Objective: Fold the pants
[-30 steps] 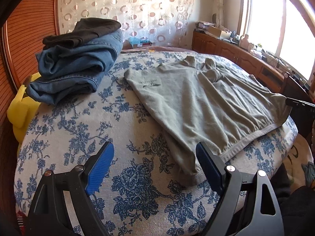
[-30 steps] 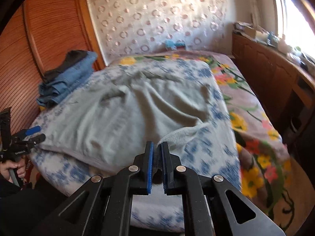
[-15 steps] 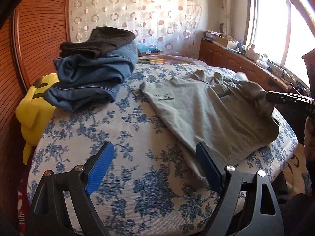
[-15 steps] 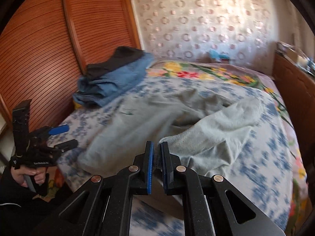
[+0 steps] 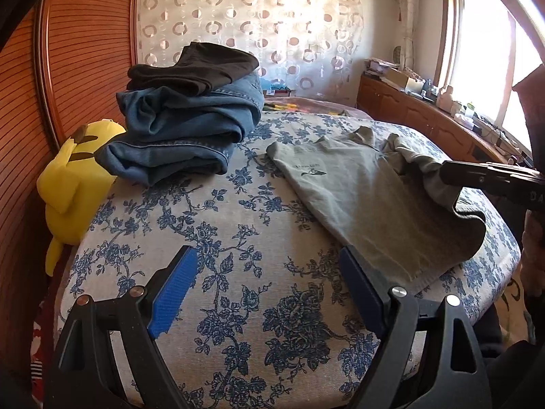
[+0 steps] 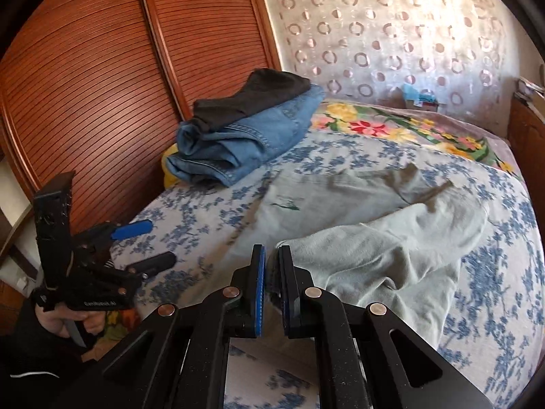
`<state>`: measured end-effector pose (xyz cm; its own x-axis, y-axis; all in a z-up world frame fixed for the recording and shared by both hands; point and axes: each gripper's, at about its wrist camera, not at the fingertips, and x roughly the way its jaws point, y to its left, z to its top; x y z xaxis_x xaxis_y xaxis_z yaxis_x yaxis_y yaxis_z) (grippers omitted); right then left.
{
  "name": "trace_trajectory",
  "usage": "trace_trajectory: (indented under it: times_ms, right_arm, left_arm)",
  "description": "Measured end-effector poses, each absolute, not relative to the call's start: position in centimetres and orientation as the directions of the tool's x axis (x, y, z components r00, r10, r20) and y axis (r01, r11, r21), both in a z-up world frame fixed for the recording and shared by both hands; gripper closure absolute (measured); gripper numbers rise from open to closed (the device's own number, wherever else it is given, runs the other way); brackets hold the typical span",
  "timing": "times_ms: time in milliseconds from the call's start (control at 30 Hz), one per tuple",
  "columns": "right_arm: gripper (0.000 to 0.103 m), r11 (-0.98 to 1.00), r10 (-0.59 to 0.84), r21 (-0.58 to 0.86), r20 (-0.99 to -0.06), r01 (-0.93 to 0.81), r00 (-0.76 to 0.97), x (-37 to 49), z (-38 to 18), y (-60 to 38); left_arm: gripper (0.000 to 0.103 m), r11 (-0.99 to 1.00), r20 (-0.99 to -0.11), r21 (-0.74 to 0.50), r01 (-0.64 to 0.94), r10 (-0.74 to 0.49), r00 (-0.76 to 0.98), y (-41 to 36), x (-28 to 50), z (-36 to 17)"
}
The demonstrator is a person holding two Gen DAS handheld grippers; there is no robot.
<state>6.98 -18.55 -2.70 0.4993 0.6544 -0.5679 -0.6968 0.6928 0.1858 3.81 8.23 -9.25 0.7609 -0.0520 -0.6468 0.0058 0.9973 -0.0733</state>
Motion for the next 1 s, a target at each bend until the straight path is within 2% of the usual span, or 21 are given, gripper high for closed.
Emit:
trace_trajectory:
  times_ms: [467, 567, 667, 867, 1000]
  right_arm:
    - [0.095, 0.620, 0.683, 0.186, -0.605, -0.762, 0.409, 6.1, -3.5, -14.6]
    - [0.090, 0.645, 0.672, 0.196, -0.606, -0.739, 0.425, 6.7, -3.9, -15.1]
    - [0.078, 0.652, 0.675, 0.209, -0.599, -0.729, 0.431, 7.0, -3.4, -15.7]
    - [0.073, 0.706, 0.638, 0.177, -0.579, -0.686, 0.508, 6.9, -2.7, -19.2]
    - [0.071, 0.769, 0.567, 0.143, -0.603, -0.623, 0.561, 7.5, -3.6, -21.9]
  left_arm:
    - [0.017, 0.996, -0.649, -0.081, -0.025, -0.034, 0.760, 9.6, 3.4, -9.6]
    - [0.017, 0.996, -0.649, -0.081, -0.022, -0.036, 0.760, 9.5, 3.3, -9.6]
    - [0.017, 0.997, -0.650, -0.081, -0.013, -0.043, 0.759, 9.1, 3.5, -9.6]
    - [0.017, 0.997, -0.647, -0.074, 0.030, -0.071, 0.759, 7.5, 4.1, -9.3]
    - [0.017, 0.995, -0.641, -0.070, 0.068, -0.097, 0.761, 6.2, 4.7, -8.9]
